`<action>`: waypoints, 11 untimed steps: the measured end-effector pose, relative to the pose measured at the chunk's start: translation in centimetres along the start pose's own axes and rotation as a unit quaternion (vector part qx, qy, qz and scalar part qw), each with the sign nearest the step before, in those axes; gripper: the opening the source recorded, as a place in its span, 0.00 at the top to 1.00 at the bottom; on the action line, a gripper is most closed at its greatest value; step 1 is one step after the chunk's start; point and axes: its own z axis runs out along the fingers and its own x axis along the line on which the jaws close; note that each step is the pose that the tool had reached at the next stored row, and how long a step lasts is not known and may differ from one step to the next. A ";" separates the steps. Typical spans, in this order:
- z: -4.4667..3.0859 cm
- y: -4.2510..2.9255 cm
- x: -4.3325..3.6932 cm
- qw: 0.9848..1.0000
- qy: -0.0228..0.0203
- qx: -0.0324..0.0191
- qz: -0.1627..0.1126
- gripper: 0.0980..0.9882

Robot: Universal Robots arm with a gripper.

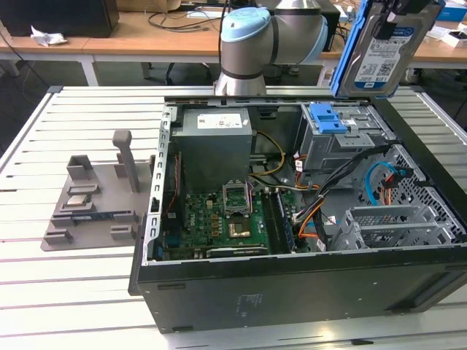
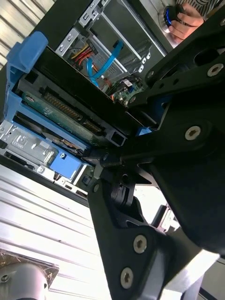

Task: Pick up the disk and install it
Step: 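Pick up the disk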

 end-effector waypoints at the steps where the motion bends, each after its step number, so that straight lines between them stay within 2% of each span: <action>1: 0.00 -0.01 0.03 1.000 0.000 0.000 0.000 0.70; 11: 0.02 -0.24 0.40 1.000 0.000 0.000 0.000 0.70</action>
